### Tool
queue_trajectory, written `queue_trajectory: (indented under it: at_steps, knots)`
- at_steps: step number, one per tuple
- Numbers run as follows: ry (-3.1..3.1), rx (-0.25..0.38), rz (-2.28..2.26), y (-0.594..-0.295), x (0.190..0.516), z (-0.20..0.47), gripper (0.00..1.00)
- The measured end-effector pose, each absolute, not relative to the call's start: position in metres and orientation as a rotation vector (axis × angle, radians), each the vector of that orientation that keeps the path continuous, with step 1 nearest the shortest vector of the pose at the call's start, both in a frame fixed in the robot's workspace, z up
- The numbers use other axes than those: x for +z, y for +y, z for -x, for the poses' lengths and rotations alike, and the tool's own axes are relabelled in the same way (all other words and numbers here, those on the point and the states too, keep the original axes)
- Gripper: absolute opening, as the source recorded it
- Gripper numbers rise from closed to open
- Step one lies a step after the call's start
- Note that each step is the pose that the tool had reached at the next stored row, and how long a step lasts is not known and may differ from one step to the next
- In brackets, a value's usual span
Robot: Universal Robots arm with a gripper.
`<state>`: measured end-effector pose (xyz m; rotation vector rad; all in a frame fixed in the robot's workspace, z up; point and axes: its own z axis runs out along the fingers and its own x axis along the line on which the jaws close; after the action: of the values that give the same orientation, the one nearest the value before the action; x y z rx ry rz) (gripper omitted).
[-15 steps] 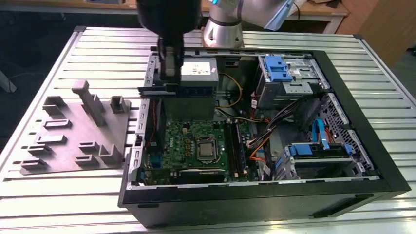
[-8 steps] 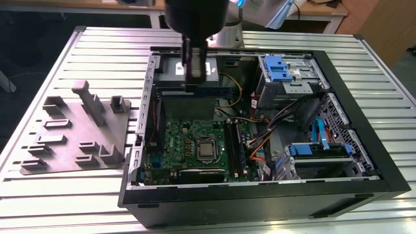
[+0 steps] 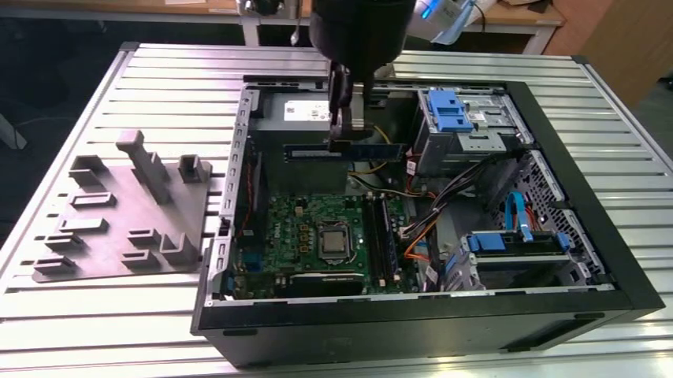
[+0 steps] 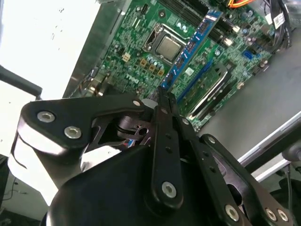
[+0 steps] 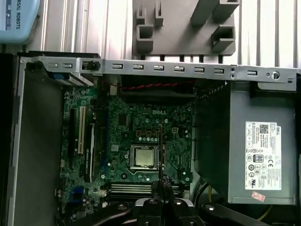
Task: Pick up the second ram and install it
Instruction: 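Pick up the second ram and move it above second insertion slot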
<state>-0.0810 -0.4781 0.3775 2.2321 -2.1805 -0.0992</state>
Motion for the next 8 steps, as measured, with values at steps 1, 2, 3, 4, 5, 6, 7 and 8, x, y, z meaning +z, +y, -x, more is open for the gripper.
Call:
queue_trajectory:
  at_steps: [1,2,3,4,5,6,7,8]
  knots:
    - [-2.180,-0.099,-2.232,-0.478,0.376,0.080,0.11]
    - [-2.180,-0.099,-2.232,-0.478,0.374,0.080,0.11]
    - [-2.180,-0.099,-2.232,-0.478,0.372,0.079,0.11]
    - [-2.181,-0.099,-2.232,-0.478,0.370,0.079,0.11]
    - [-2.181,-0.099,-2.232,-0.478,0.368,0.079,0.11]
    - [-2.181,-0.099,-2.232,-0.478,0.367,0.079,0.11]
    - [-2.180,-0.099,-2.232,-0.478,0.365,0.078,0.11]
    - [-2.180,-0.099,-2.232,-0.478,0.363,0.078,0.11]
